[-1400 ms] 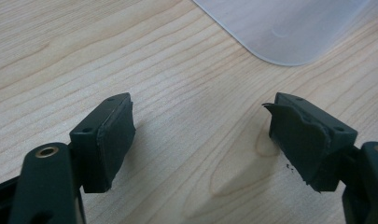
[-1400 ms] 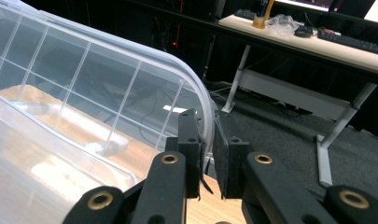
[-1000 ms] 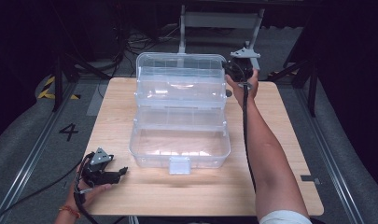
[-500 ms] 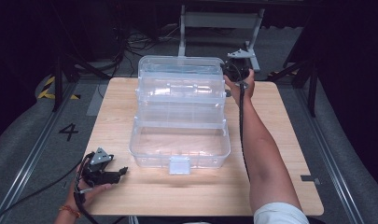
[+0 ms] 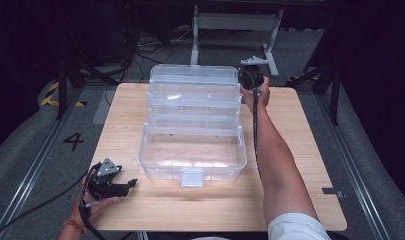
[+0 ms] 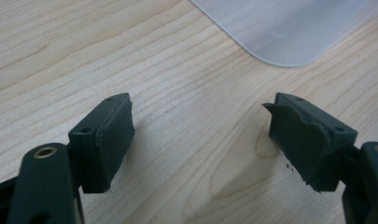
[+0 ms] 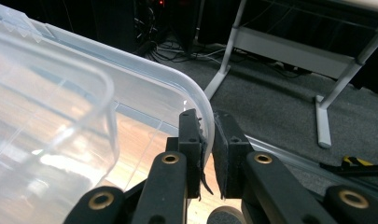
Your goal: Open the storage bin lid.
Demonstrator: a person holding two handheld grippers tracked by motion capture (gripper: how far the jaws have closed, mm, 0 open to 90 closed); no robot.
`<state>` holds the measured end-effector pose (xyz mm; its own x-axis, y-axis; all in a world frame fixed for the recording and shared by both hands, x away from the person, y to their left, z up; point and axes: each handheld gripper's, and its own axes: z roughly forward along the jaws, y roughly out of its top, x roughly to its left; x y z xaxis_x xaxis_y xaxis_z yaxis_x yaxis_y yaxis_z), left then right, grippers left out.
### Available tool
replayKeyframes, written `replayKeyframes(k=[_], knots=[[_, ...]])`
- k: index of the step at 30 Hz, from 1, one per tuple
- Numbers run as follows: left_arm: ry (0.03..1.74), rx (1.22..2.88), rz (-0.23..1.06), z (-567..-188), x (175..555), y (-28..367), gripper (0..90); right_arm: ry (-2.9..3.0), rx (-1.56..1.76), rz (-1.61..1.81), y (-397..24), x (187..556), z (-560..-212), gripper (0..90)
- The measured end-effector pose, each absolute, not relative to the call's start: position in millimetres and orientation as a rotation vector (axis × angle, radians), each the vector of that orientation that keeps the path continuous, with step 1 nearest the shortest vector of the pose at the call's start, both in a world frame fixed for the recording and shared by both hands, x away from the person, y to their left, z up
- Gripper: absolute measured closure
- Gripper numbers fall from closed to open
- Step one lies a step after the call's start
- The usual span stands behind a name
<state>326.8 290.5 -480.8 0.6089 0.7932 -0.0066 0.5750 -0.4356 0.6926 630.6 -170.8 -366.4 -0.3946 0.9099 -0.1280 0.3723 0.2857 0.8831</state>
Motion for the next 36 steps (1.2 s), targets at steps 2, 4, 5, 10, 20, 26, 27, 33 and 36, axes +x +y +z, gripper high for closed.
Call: replayKeyframes(k=[2, 4, 5, 10, 20, 26, 27, 33, 36], knots=[[1.073, 2.168, 0.423, -480.8, 326.8, 290.5, 22.5, 1.917, 1.150, 1.046, -170.8, 632.0, -369.2, 82.9], [1.069, 2.171, 0.427, -480.6, 327.0, 290.7, 22.5, 1.922, 1.161, 1.040, -169.8, 633.3, -371.6, 83.0], [1.067, 2.173, 0.429, -480.5, 327.1, 290.9, 22.5, 1.930, 1.158, 1.026, -169.7, 633.9, -372.4, 83.0], [1.073, 2.168, 0.423, -480.8, 326.8, 290.5, 22.5, 1.949, 1.163, 1.007, -169.5, 636.5, -375.9, 82.9], [1.074, 2.167, 0.426, -480.8, 326.9, 290.5, 22.5, 1.965, 1.191, 1.016, -171.2, 639.2, -379.1, 82.7], [1.076, 2.167, 0.420, -480.8, 326.7, 290.3, 22.5, 1.968, 1.189, 1.020, -171.8, 639.4, -378.6, 81.9], [1.075, 2.168, 0.422, -480.8, 326.8, 290.4, 22.5, 1.972, 1.182, 1.007, -171.4, 639.2, -377.7, 81.7], [1.073, 2.165, 0.426, -481.0, 327.0, 290.4, 22.5, 1.980, 1.169, 1.003, -172.4, 637.4, -375.5, 80.6], [1.077, 2.165, 0.422, -480.9, 326.9, 290.2, 22.5, 1.973, 1.152, 0.996, -173.4, 635.1, -372.5, 78.4]])
